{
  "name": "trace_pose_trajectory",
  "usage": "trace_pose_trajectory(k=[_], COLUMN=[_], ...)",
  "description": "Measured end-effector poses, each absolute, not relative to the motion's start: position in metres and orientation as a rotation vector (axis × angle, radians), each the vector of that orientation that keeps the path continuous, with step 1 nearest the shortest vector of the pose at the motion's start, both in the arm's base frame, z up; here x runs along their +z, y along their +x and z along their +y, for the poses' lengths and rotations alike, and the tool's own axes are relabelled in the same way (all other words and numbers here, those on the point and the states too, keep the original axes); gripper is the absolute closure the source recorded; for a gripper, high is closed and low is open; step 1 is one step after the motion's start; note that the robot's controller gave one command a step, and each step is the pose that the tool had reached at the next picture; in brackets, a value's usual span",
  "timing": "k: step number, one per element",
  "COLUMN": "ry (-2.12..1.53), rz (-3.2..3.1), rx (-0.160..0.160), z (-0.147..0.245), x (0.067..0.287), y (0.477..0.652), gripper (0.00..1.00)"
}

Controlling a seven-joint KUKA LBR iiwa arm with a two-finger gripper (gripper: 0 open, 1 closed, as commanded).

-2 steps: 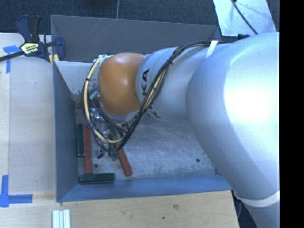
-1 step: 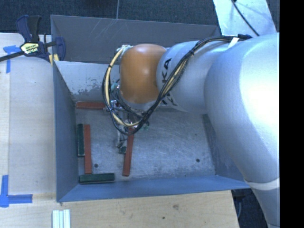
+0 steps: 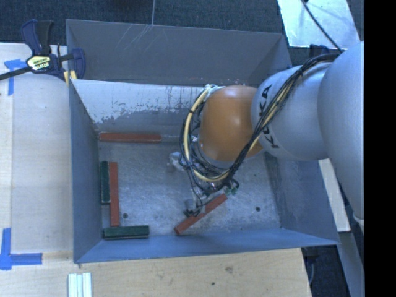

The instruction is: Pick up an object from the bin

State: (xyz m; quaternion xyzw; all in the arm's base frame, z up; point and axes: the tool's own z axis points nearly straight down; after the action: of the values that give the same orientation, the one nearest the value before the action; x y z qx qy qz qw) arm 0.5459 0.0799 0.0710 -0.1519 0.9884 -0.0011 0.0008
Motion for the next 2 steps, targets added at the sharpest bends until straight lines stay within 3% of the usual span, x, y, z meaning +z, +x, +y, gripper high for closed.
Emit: trace_pose_trajectory(k=[1, 2], ry=[-0.564, -0.298], rz=[3.092, 3.118], rx=[-0.007, -0.003], z=[-0.015, -0.043], x=[0.085, 0.149], y=[0.500, 0.539], gripper=[0.00, 0.00])
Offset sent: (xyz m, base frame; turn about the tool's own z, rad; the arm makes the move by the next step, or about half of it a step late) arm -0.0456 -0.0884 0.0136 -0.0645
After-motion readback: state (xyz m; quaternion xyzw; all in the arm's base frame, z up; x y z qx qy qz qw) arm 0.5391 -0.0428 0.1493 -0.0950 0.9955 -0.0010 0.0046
